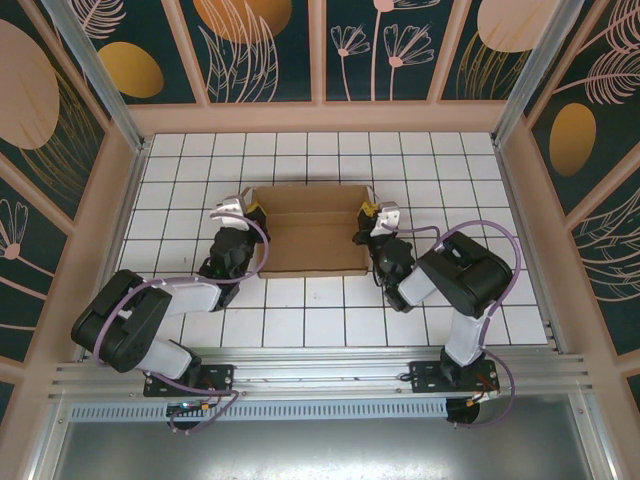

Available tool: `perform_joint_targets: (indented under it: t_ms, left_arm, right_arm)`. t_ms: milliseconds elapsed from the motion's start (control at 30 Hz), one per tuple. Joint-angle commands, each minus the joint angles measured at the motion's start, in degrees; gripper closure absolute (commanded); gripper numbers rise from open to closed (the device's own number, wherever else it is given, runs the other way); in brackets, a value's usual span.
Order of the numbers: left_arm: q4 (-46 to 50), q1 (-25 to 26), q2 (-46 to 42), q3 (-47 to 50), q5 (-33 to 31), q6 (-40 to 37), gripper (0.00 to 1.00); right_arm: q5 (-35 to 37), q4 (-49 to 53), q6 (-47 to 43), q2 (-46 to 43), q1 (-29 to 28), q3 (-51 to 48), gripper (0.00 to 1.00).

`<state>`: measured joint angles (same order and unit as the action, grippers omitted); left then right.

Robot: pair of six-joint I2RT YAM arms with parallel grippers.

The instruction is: Fold the paper box

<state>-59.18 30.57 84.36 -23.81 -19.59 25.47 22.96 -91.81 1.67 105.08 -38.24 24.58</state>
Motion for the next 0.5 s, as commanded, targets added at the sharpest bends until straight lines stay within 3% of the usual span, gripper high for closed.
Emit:
perform_joint_targets:
  t_ms: [0, 233, 467]
  left_arm:
    - [1.39, 1.36, -0.20, 2.29, 2.24, 2.99, 0.89]
    - [1.08, 1.73, -1.93, 5.31, 1.50, 3.61, 0.89]
    - [1.76, 1.77, -2.87, 7.32, 0.98, 4.13, 0.88]
  right_arm:
    - [-0.43, -5.34, -0.64, 1.49, -2.61, -0.89, 0.92]
    - [-0.02, -5.73, 0.95, 1.02, -3.71, -2.75, 0.81]
    - [-0.12, -5.79, 2.78, 1.06, -4.78, -5.37, 0.80]
